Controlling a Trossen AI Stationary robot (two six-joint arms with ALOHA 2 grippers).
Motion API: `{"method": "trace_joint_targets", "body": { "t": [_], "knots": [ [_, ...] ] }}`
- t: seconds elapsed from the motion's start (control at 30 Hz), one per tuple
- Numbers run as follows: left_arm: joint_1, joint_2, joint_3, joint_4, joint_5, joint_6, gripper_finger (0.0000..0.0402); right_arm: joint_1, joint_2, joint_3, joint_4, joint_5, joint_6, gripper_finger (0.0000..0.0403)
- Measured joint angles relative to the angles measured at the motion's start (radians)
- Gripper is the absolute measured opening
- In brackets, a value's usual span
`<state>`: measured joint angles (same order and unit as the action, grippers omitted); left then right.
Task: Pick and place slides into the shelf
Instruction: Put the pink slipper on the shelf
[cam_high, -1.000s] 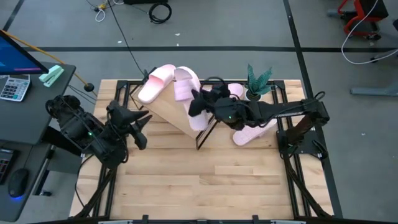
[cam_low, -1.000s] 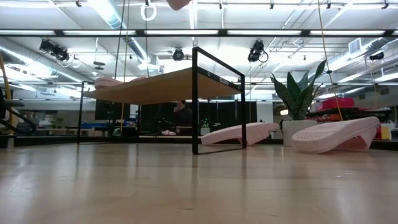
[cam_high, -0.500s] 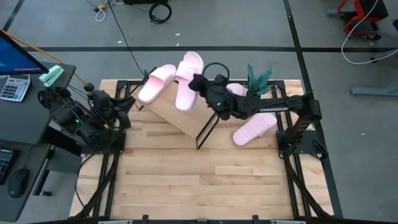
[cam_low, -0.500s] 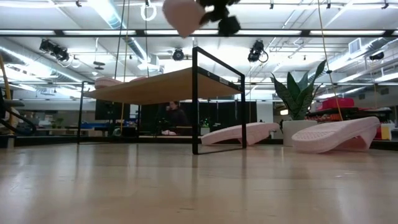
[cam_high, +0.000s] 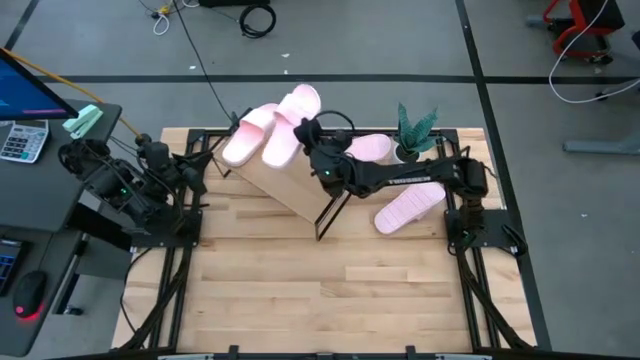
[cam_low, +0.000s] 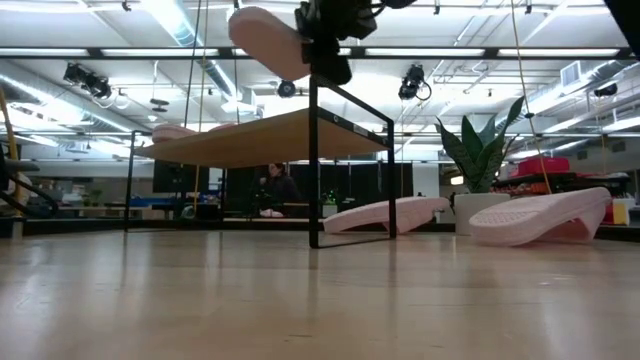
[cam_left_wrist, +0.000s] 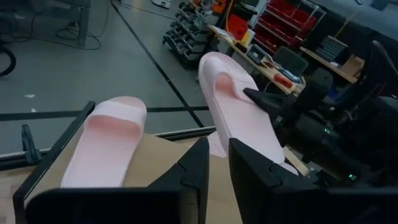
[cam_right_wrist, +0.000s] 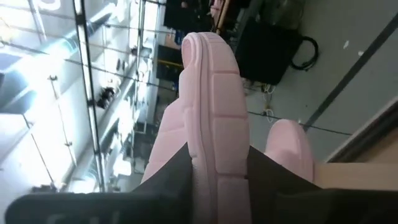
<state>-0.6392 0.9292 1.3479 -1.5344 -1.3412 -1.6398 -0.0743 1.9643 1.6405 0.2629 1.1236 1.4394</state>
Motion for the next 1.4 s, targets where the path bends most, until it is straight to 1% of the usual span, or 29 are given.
{"method": "trace_joint_targets", "body": {
  "t": [0.17,0.23,0.3,0.4,0.53,0.6,0.67,0.73,0.77,0.87,0.97,1.1,1.23,1.3,1.4],
  "knots": [
    [0.029,0.000,0.000,0.013,0.009,-0.002,0.0073,-0.014,0.060,0.152,-0.006,-0.039,-0.159,0.0098],
    [0.043,0.000,0.000,0.013,0.027,-0.012,0.0073,-0.014,0.072,0.205,-0.006,-0.058,-0.220,0.0098],
    [0.060,-0.002,0.000,0.009,0.056,-0.053,0.0074,-0.013,0.074,0.243,-0.029,-0.075,-0.272,0.0096],
    [0.071,-0.011,0.000,0.010,0.097,-0.186,0.0077,-0.007,0.059,0.256,-0.042,-0.081,-0.328,0.0096],
    [0.042,-0.049,0.000,0.047,0.100,-0.356,0.0071,0.000,0.040,0.254,-0.033,-0.084,-0.400,0.0096],
    [0.021,-0.069,0.000,0.085,0.099,-0.392,0.0058,0.003,0.040,0.254,-0.036,-0.093,-0.411,0.0096],
    [-0.004,-0.088,0.000,0.137,0.085,-0.390,0.0038,0.005,0.042,0.253,-0.041,-0.122,-0.413,0.0096],
    [-0.029,-0.103,0.000,0.190,0.071,-0.355,0.0014,0.007,0.045,0.253,-0.038,-0.150,-0.429,0.0096],
    [-0.040,-0.107,0.000,0.217,0.067,-0.324,0.0008,0.008,0.045,0.253,-0.040,-0.165,-0.443,0.0096],
    [-0.063,-0.104,0.000,0.295,0.063,-0.201,0.0009,0.008,0.045,0.253,-0.035,-0.192,-0.479,0.0096],
    [-0.074,-0.085,0.000,0.389,0.071,-0.109,0.0006,0.007,0.040,0.253,-0.018,-0.240,-0.515,0.0096],
    [-0.067,-0.059,0.000,0.553,0.127,0.060,0.0007,0.007,0.034,0.253,0.014,-0.297,-0.551,0.0096],
    [-0.024,-0.021,0.000,0.724,0.194,0.244,0.0006,0.007,0.012,0.253,0.010,-0.338,-0.593,0.0096],
    [0.004,-0.010,0.000,0.756,0.219,0.262,0.0006,0.008,-0.011,0.253,0.009,-0.358,-0.636,0.0096],
    [0.049,0.001,0.000,0.726,0.252,0.217,0.0021,0.012,-0.059,0.253,-0.007,-0.375,-0.711,0.0096]
  ]
}}
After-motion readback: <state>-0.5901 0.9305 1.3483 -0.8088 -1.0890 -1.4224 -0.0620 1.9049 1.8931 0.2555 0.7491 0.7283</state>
